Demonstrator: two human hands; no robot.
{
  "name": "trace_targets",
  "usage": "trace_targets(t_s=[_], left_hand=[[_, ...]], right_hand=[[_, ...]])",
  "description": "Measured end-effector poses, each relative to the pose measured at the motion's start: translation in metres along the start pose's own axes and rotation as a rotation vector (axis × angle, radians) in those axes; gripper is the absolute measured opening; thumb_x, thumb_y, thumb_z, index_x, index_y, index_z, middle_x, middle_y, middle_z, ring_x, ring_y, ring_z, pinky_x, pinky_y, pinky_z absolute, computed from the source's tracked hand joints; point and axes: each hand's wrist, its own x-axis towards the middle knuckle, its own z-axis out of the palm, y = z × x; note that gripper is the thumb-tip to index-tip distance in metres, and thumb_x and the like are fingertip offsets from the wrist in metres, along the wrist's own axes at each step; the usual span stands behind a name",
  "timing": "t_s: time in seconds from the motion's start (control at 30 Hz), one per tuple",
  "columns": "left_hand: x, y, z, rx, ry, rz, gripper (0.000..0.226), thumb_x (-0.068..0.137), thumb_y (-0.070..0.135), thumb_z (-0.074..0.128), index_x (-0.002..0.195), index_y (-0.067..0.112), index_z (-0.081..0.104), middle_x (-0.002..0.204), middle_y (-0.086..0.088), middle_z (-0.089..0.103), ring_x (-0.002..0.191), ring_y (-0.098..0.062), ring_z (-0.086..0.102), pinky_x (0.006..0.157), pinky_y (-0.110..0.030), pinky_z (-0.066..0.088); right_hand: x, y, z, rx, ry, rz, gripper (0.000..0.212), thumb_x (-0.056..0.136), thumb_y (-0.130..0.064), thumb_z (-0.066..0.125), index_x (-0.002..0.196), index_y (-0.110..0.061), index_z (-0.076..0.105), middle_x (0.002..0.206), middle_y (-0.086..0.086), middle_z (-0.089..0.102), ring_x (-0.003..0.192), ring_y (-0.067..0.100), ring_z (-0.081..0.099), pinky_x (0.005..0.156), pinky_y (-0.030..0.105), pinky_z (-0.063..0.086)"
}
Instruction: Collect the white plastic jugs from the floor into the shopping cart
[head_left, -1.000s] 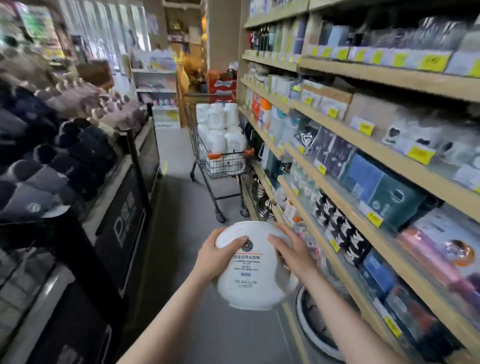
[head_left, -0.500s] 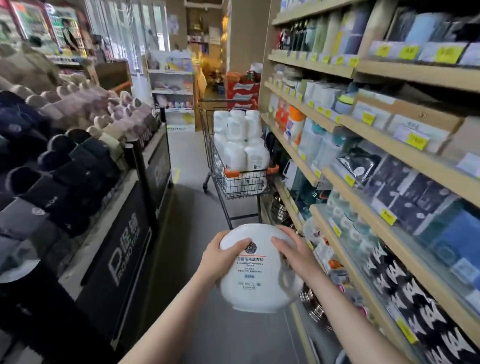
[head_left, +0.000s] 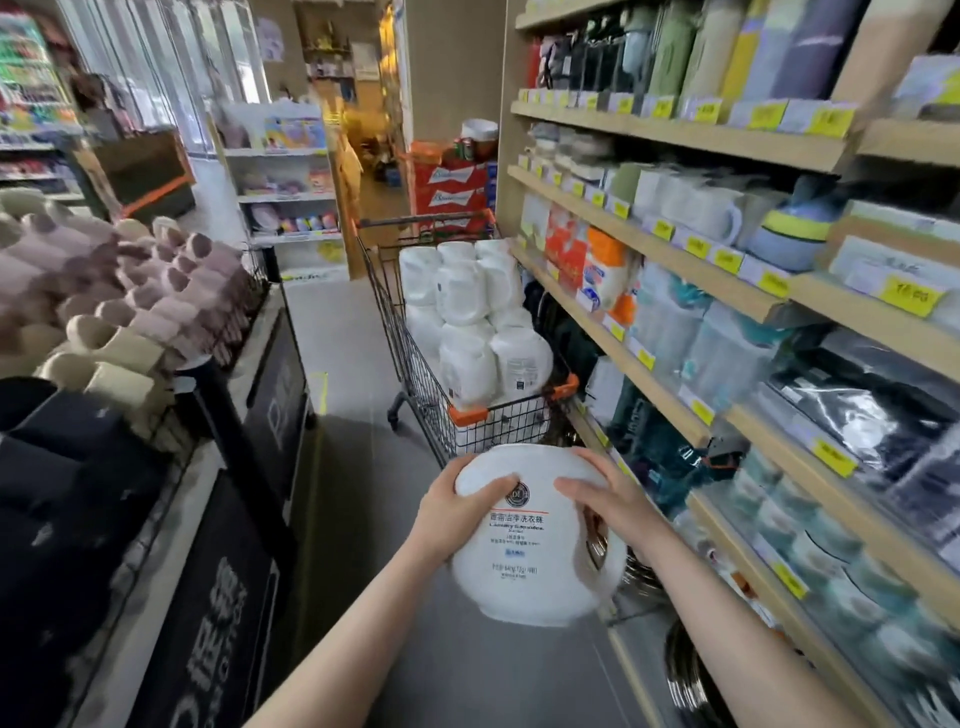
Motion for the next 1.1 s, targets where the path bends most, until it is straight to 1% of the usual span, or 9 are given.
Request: trace_targets(t_s=[0.17,0.3,0.37,0.47,0.57,0.7,0.9,1.0,1.1], left_hand=[[0.109,0.000,-0.005,-0.024,0.033,0.002,0.051,0.049,0.069,0.076,0.094,0.051,0.060,0.104,0.011,0.070,0.096,-0.012,0.067,0.090,-0.041,0.054],[0.190,0.023,-0.011,-0.007,0.066,0.007,0.053,0.049,0.067,0.075,0.096,0.048,0.060,0.104,0.011,0.069,0.094,-0.009,0.067,0.089,-0.037,0.054],[0.230,0.033,-0.013,-0.009,0.089,0.034,0.055,0.049,0.065,0.073,0.098,0.046,0.057,0.104,0.014,0.067,0.094,-0.005,0.066,0.088,-0.033,0.054],[0.283,0.038,-0.018,-0.005,0.082,0.071,0.053,0.050,0.062,0.075,0.099,0.048,0.058,0.103,0.015,0.067,0.095,-0.007,0.066,0.088,-0.038,0.054],[0.339,0.043,-0.024,0.032,0.018,0.113,0.063,0.049,0.061,0.077,0.107,0.048,0.055,0.107,0.014,0.066,0.098,-0.006,0.064,0.089,-0.036,0.054],[0.424,0.049,-0.037,0.083,-0.131,0.226,0.071,0.046,0.060,0.084,0.108,0.057,0.048,0.116,0.007,0.063,0.104,-0.010,0.063,0.091,-0.038,0.053],[0.557,0.067,-0.053,0.250,-0.342,0.383,0.092,0.044,0.063,0.086,0.122,0.053,0.040,0.126,0.005,0.055,0.119,-0.016,0.053,0.097,-0.046,0.048],[0.610,0.090,-0.050,0.340,-0.447,0.442,0.103,0.044,0.066,0.083,0.132,0.041,0.035,0.134,0.006,0.044,0.125,-0.014,0.043,0.104,-0.042,0.042],[0.649,0.101,-0.038,0.354,-0.505,0.535,0.107,0.047,0.061,0.081,0.137,0.028,0.034,0.134,0.006,0.041,0.126,-0.012,0.039,0.106,-0.038,0.037]], right_hand=[[0.118,-0.003,-0.009,0.007,-0.044,0.012,0.061,0.058,-0.048,0.077,0.113,-0.031,0.055,0.108,-0.005,0.064,0.098,0.011,0.062,0.081,0.028,0.050],[0.212,-0.028,-0.024,-0.017,-0.143,0.020,0.063,0.066,-0.039,0.077,0.121,-0.024,0.049,0.111,-0.004,0.062,0.095,0.006,0.060,0.072,0.020,0.047],[0.257,-0.040,-0.032,-0.047,-0.192,0.021,0.069,0.064,-0.041,0.078,0.123,-0.029,0.044,0.112,-0.007,0.058,0.096,0.003,0.057,0.073,0.019,0.046],[0.313,-0.045,-0.040,-0.131,-0.215,0.020,0.075,0.049,-0.052,0.080,0.115,-0.044,0.044,0.118,-0.007,0.055,0.105,0.010,0.056,0.091,0.032,0.049],[0.364,-0.048,-0.049,-0.211,-0.238,0.012,0.072,0.045,-0.053,0.081,0.108,-0.056,0.045,0.123,-0.009,0.051,0.111,0.012,0.053,0.095,0.038,0.049],[0.426,-0.054,-0.053,-0.285,-0.121,-0.038,0.076,0.043,-0.049,0.083,0.109,-0.057,0.047,0.122,-0.011,0.051,0.111,0.011,0.053,0.094,0.038,0.050],[0.509,-0.070,-0.051,-0.369,0.085,-0.112,0.083,0.040,-0.052,0.086,0.110,-0.061,0.041,0.132,-0.010,0.042,0.121,0.013,0.044,0.103,0.040,0.042],[0.539,-0.082,-0.059,-0.397,0.195,-0.131,0.086,0.051,-0.035,0.090,0.121,-0.046,0.041,0.134,-0.009,0.035,0.124,0.010,0.036,0.099,0.027,0.035],[0.565,-0.081,-0.072,-0.445,0.253,-0.130,0.088,0.054,-0.032,0.091,0.125,-0.041,0.039,0.138,-0.010,0.029,0.129,0.008,0.029,0.101,0.023,0.028]])
